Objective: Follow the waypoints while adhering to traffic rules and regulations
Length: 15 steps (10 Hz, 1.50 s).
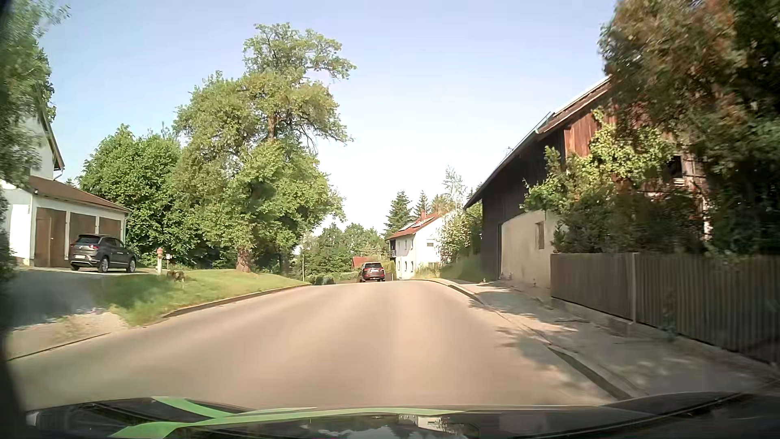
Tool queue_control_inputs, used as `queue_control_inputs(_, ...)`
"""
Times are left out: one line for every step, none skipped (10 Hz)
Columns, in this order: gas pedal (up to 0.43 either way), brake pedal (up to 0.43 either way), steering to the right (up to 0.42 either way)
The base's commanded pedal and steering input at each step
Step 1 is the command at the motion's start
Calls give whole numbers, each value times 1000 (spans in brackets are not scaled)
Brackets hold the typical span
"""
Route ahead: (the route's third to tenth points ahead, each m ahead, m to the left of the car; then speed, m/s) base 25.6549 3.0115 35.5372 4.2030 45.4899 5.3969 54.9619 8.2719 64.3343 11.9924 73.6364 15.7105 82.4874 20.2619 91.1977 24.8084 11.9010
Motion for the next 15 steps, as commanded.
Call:
queue_control_inputs(67, 0, -6)
queue_control_inputs(87, 0, -7)
queue_control_inputs(98, 0, -8)
queue_control_inputs(118, 0, -8)
queue_control_inputs(138, 0, -9)
queue_control_inputs(138, 0, -9)
queue_control_inputs(138, 0, -9)
queue_control_inputs(138, 0, -10)
queue_control_inputs(87, 0, -12)
queue_control_inputs(20, 0, -15)
queue_control_inputs(0, 0, -19)
queue_control_inputs(0, 0, -22)
queue_control_inputs(0, 0, -24)
queue_control_inputs(0, 0, -24)
queue_control_inputs(0, 0, -24)
